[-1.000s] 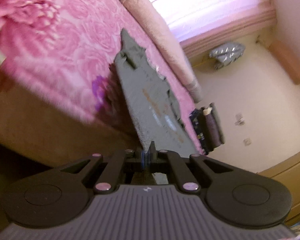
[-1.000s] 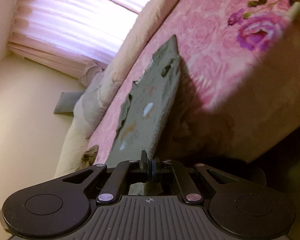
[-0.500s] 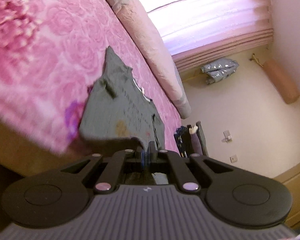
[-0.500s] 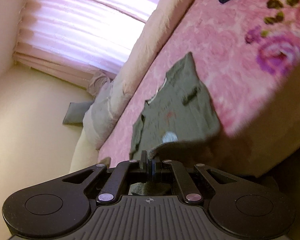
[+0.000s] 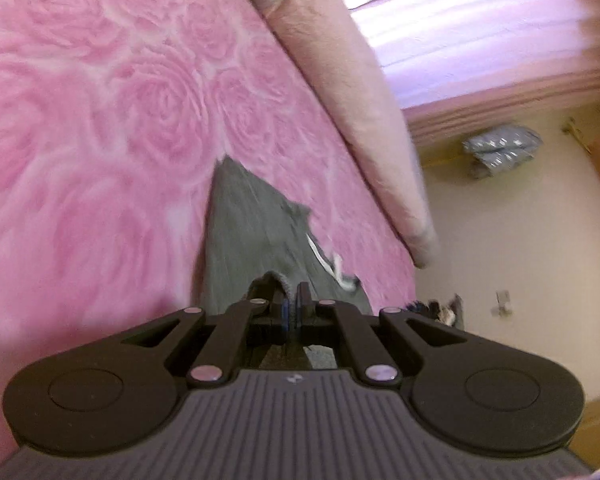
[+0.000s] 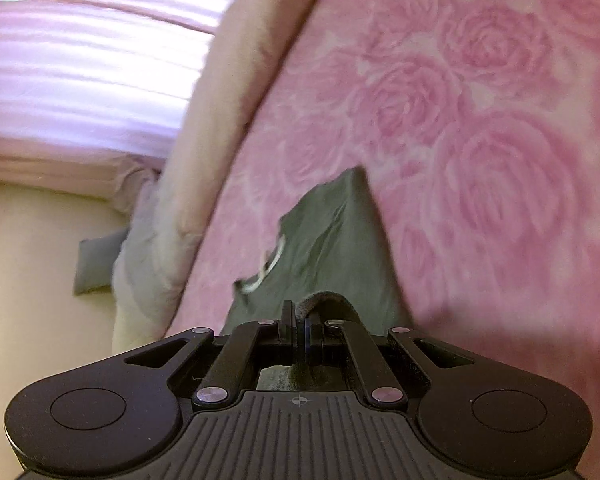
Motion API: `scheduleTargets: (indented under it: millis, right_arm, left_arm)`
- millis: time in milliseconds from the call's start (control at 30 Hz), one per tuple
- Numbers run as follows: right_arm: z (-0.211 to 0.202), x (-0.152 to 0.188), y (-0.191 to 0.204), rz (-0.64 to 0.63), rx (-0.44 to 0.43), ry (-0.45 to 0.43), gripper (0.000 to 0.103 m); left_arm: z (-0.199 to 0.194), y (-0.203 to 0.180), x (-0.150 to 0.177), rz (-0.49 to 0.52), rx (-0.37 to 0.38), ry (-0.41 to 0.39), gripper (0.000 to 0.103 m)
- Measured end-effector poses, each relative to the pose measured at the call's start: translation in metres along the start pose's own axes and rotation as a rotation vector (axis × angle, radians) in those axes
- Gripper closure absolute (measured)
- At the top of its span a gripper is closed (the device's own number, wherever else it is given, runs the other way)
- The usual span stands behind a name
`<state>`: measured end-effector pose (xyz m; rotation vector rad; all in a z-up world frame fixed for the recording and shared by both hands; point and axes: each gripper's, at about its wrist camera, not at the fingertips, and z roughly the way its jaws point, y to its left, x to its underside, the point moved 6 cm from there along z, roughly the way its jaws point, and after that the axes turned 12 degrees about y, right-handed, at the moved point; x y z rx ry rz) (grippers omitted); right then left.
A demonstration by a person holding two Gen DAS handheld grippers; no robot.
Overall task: Fold clothes
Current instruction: 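Lift the hem with both tools and fold it toward the collar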
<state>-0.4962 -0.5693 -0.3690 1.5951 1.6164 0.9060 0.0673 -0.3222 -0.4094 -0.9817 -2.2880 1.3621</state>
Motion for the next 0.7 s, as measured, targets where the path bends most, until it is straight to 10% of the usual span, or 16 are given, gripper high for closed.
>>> scheduleTargets:
  millis: [233, 300, 333, 533, 600, 700]
  right_arm:
    - [0.054, -0.084, -0.035, 0.199, -0.050, -0.084, 0.093]
    - [0.058, -0.094, -0.046, 0.269, -0.054, -0.131, 0.015]
    - [0.056, -0.085, -0.041, 0.183, -0.008, -0.134, 0.009]
    - [0.043, -0.032, -0.011, -0.372, 0.282, -0.138, 0.013]
    - [0.038, -0.016, 0.000, -0.557, 0.378, -0.138, 0.055]
    - [0.044, 0.007, 0.010, -0.782, 0.495, -0.097, 0.066]
  left_arm:
    - [0.065, 0.031, -0.076, -0.167, -0.033, -0.076, 0.095]
    - [0.063, 0.036, -0.087, -0.173, -0.041, -0.122, 0.083]
    - [0.060, 0.035, -0.089, -0.154, -0.039, -0.141, 0.079]
    - [0.027, -0.015, -0.050, 0.405, -0.163, -0.109, 0.080]
    - [0.034, -0.031, -0.017, 0.622, -0.268, -0.015, 0.084]
    - [0.063, -0.038, 0.015, 0.760, -0.359, 0.119, 0.087]
